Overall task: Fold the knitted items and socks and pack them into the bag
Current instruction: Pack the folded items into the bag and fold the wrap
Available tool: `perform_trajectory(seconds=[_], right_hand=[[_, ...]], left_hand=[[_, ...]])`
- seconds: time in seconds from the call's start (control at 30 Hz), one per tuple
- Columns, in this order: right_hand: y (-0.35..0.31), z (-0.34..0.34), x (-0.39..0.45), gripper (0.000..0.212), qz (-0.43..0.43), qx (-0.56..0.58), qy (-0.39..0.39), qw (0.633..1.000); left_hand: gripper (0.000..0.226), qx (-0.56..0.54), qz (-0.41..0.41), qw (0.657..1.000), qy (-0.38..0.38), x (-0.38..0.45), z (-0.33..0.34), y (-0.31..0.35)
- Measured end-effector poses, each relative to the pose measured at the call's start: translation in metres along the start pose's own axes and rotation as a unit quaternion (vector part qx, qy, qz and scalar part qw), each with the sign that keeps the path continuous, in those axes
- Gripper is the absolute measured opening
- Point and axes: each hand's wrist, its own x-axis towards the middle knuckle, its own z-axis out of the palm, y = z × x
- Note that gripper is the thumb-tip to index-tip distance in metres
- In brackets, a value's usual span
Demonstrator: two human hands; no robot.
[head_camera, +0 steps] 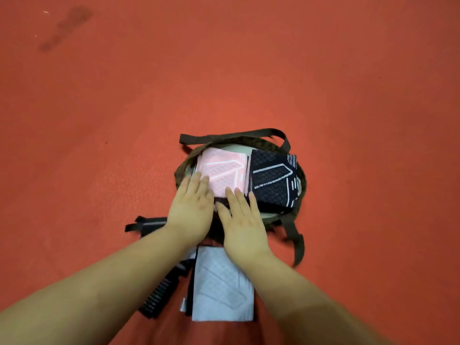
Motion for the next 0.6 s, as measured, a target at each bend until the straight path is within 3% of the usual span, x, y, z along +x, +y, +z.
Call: perform_trajectory(seconds=[0.07,0.1,0.17,0.23,0.3,0.4,0.47,0.53,0.6], right_hand=[[-0.004,0.028,-0.046,0.057,0.026,0.043,-0.011,0.999],[-0.008,0.038,-0.066,0.056,0.06,0.074,-0.03,0.995],[-0.015,0.052,-0.098,0.07,0.166,0.136,-0.074,0.974],[-0.02,0.053,-0.117,0.082,0.276,0.2,-0.128,0.931],[-0.026,0.048,-0.124,0.079,0.34,0.264,-0.169,0.887],[-0.034,0.041,-0.126,0.075,0.352,0.26,-0.132,0.89],[-0.035,0.04,-0.123,0.075,0.382,0.293,-0.097,0.871],[-0.037,0.039,-0.12,0.07,0.417,0.381,-0.06,0.823],[-0.041,0.032,-0.113,0.041,0.411,0.483,-0.063,0.771]], left_hand=[[0.027,-0.138,-0.005,0.985,0.107,-0.041,0.017,0.012],[0.022,-0.202,-0.045,0.973,0.104,-0.061,0.026,0.02],[0.015,-0.318,-0.18,0.931,-0.022,-0.092,0.041,0.039],[0.02,-0.414,-0.298,0.843,-0.17,-0.114,0.055,0.052],[0.021,-0.457,-0.347,0.79,-0.215,-0.126,0.07,0.059],[0.023,-0.467,-0.366,0.776,-0.215,-0.133,0.074,0.061],[0.026,-0.466,-0.362,0.78,-0.209,-0.134,0.072,0.058],[0.034,-0.473,-0.348,0.782,-0.206,-0.133,0.068,0.055],[0.036,-0.517,-0.338,0.761,-0.2,-0.131,0.065,0.051]])
